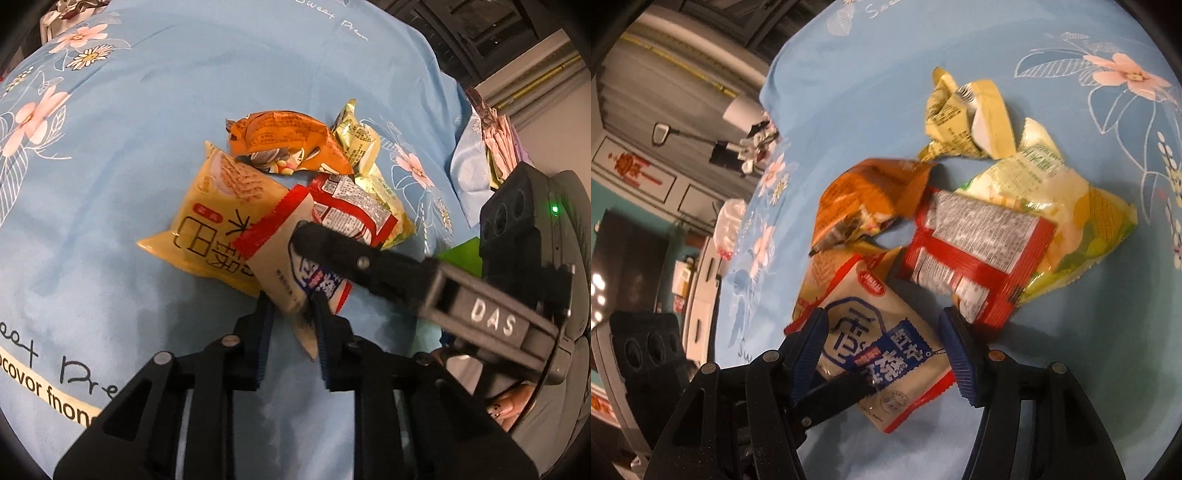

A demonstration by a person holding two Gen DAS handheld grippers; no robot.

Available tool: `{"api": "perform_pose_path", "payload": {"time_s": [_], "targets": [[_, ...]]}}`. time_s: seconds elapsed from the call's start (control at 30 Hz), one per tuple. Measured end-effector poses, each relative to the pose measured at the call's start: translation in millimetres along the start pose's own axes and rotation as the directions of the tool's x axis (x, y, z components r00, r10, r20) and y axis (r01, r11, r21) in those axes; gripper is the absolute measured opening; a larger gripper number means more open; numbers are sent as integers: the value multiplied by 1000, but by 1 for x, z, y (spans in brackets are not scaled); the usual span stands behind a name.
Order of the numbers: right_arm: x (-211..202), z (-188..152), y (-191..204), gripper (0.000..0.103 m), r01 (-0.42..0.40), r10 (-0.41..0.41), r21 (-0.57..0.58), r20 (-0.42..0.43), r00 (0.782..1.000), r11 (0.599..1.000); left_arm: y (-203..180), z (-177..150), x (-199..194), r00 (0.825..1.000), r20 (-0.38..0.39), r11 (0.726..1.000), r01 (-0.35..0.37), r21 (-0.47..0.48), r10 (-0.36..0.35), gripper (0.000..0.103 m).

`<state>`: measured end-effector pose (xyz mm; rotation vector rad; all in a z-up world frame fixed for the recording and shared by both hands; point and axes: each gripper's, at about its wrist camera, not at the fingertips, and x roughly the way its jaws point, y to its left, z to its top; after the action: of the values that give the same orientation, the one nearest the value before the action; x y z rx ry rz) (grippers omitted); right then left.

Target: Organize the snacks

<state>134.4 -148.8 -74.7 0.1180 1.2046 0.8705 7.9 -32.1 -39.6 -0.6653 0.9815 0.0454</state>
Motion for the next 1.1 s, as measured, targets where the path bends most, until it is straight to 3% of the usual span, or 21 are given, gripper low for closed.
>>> {"api": "perform_pose_path", "payload": {"time_s": [0.2, 0.4, 0.67, 1.1], "targets": [[-1, -6, 3, 63, 16, -16, -26, -15, 1000, 1000, -3, -1, 0, 999, 12, 999, -34, 36, 34, 19], [-7, -10, 5, 55, 11, -11, -16, -27, 1000, 1000, -5, 2, -3, 999, 29, 998, -42, 47, 41, 19], [-36, -14, 18, 55, 75, -73, -41, 46, 996, 996, -24, 2, -13, 998, 57, 993, -30, 116, 23, 19], [-82, -21, 24, 54, 101, -94, -31, 168, 981, 994, -66, 0, -24, 994, 102, 978, 11, 211, -33, 19]]}}
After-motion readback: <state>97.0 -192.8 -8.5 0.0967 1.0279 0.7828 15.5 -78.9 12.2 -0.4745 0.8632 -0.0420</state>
